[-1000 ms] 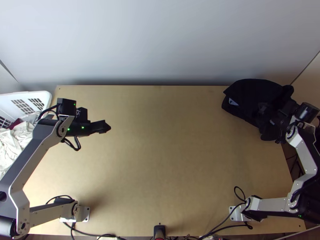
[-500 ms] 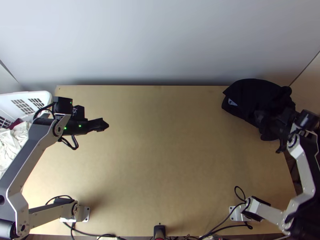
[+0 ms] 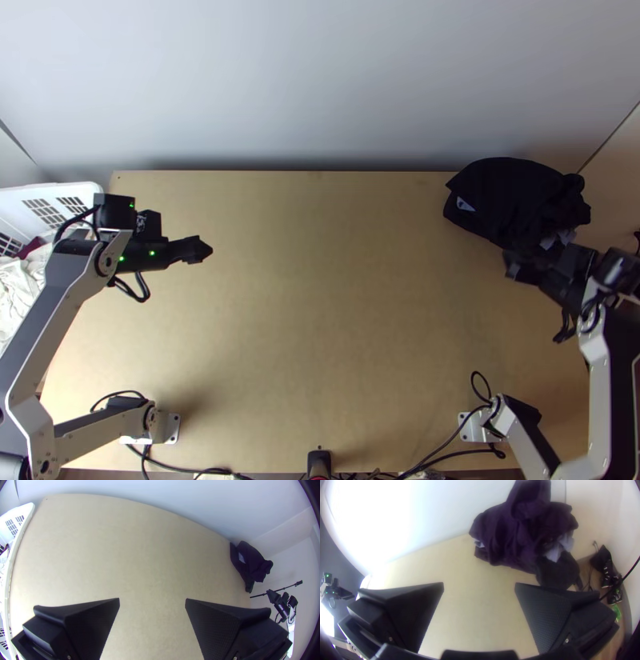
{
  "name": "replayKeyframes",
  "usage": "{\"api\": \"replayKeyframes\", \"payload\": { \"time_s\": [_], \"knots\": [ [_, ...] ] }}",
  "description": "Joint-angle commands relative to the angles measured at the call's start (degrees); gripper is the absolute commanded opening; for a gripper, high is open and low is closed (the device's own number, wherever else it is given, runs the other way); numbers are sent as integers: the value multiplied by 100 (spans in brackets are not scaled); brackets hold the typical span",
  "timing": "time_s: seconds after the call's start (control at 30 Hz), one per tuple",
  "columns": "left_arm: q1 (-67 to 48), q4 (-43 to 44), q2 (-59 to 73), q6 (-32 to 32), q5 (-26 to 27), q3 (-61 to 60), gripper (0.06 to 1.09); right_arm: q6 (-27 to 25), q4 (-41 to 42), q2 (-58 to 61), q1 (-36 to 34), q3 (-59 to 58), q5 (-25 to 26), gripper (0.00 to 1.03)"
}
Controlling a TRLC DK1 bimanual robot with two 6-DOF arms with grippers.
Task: Fold the t-shirt
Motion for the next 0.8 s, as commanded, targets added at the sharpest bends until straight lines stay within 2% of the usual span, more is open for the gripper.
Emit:
{"api": "replayKeyframes", "payload": {
  "time_s": [0.0, 0.1, 0.27, 0.5, 0.77],
  "knots": [
    [195, -37, -438, 25, 25, -280, 102, 447, -312, -1458, 658, -429, 13, 99],
    [327, -37, -772, 25, 25, -473, 103, 878, -118, -2126, 1054, -631, 22, 99],
    [723, 227, -1633, 33, 25, -1001, 103, 1212, -74, -2680, 1599, -781, 347, 99],
    [1347, 903, -3110, 60, 16, -2020, 102, 896, 286, -3374, 1643, -1352, 435, 99],
    [1918, 2301, -4472, -28, -10, -3488, 102, 1071, 945, -4464, 1678, -2354, 435, 99]
  ]
}}
